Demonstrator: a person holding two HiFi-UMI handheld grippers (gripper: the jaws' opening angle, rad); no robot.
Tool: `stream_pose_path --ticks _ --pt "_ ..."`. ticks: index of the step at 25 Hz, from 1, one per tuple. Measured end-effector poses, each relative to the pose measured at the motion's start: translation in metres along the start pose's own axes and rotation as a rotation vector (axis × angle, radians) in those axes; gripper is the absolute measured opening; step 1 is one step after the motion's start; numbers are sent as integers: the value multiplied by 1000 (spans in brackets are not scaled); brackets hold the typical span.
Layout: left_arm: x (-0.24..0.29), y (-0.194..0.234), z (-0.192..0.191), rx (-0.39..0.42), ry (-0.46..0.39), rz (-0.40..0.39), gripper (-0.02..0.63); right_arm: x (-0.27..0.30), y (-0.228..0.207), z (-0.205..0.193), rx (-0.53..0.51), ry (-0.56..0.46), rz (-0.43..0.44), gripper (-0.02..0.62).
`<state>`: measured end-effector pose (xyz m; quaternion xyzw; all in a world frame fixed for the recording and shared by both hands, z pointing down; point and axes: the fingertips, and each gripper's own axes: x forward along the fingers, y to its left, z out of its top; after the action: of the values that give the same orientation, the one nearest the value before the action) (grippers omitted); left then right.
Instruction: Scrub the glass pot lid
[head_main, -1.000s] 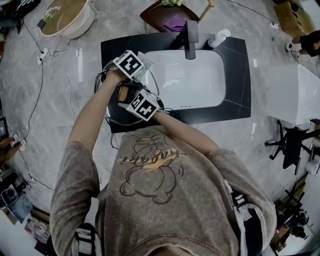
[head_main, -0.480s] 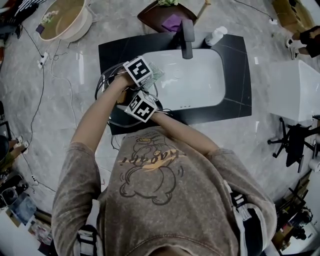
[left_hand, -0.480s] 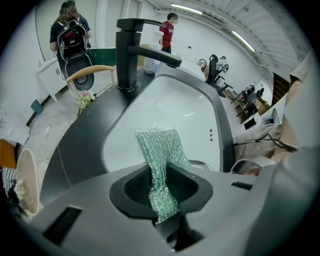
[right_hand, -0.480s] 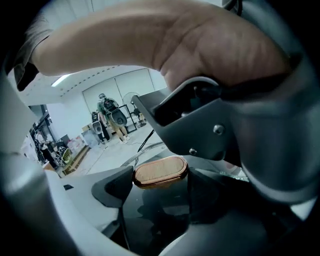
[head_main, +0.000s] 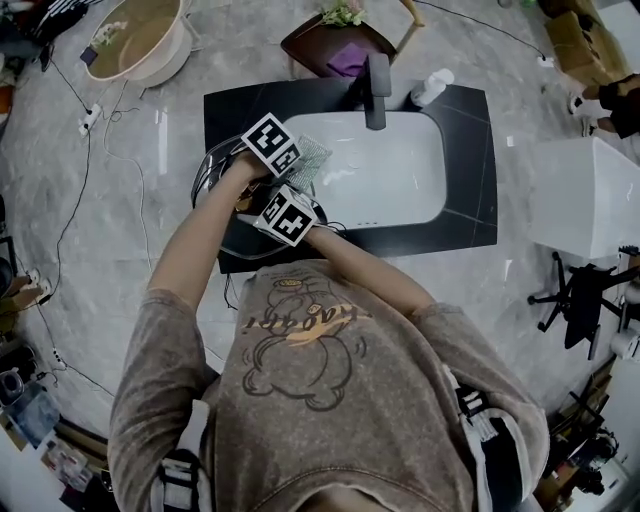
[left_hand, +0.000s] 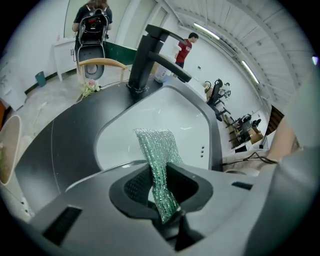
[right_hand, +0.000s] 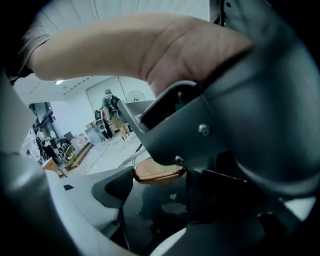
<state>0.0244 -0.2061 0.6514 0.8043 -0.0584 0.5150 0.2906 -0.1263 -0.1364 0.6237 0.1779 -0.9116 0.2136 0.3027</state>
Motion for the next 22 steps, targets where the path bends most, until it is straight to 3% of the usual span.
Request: stream_pose_path --ticks 9,12,16,22 --pt "-56 7 15 -101 -264 67 89 -32 0 4 -63 -63 -15 339" --pt "-92 13 15 -177 -419 109 89 -51 -4 5 -67 -83 -31 339" --pt "-144 17 -4 -310 -612 167 89 -90 -16 7 4 -144 -59 339" --pt "-215 -4 -54 -343 -796 337 89 -159 -31 19 118 -313 -127 339"
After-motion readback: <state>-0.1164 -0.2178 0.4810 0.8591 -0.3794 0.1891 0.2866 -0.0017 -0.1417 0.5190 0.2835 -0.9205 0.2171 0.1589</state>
